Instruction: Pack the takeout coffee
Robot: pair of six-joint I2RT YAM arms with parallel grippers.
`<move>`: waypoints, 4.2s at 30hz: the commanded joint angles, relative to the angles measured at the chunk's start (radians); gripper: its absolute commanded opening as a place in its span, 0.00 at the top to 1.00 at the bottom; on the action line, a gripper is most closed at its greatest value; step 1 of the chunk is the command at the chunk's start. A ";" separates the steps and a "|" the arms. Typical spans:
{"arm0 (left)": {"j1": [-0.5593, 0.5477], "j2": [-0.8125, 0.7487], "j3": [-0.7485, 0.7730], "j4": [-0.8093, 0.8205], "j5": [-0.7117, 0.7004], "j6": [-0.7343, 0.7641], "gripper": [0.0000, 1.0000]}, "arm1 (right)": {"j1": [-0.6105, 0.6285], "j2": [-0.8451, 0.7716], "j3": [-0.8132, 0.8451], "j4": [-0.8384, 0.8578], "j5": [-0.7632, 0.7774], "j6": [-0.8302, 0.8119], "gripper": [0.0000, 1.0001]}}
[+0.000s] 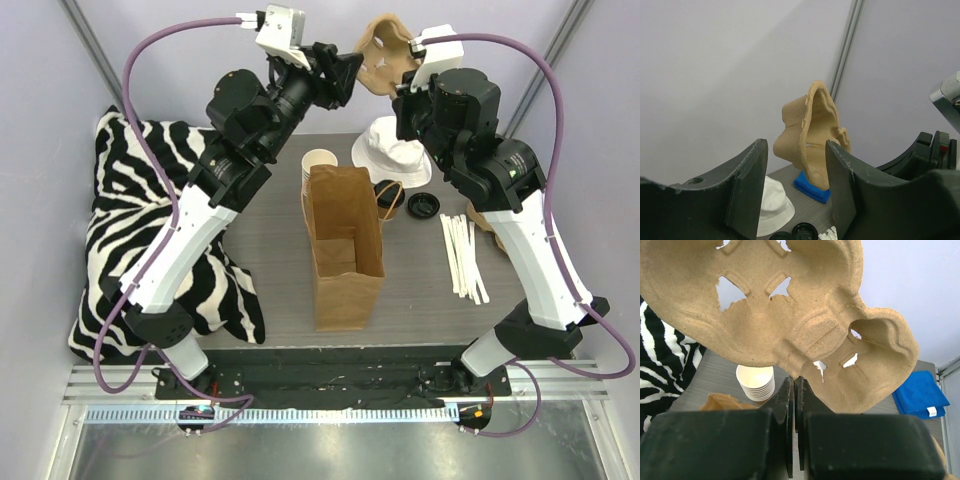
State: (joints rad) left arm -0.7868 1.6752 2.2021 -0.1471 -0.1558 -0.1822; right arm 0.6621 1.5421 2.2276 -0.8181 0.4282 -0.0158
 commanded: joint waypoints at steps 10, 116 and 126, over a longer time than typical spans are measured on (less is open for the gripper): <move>0.004 0.021 -0.001 0.043 0.009 0.004 0.51 | 0.007 -0.039 0.003 0.034 -0.032 0.043 0.99; 0.370 -0.605 -0.292 -0.338 0.506 0.017 1.00 | -0.078 0.116 -0.025 -0.242 -0.602 -0.349 0.99; 0.370 -0.612 -0.334 -0.322 0.493 -0.003 1.00 | -0.076 0.105 -0.174 -0.268 -0.591 -0.368 0.99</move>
State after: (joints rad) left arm -0.4229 1.0729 1.8763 -0.5156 0.3256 -0.1764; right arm 0.5808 1.6478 2.0899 -1.0924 -0.1791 -0.3862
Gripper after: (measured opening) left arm 0.025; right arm 0.028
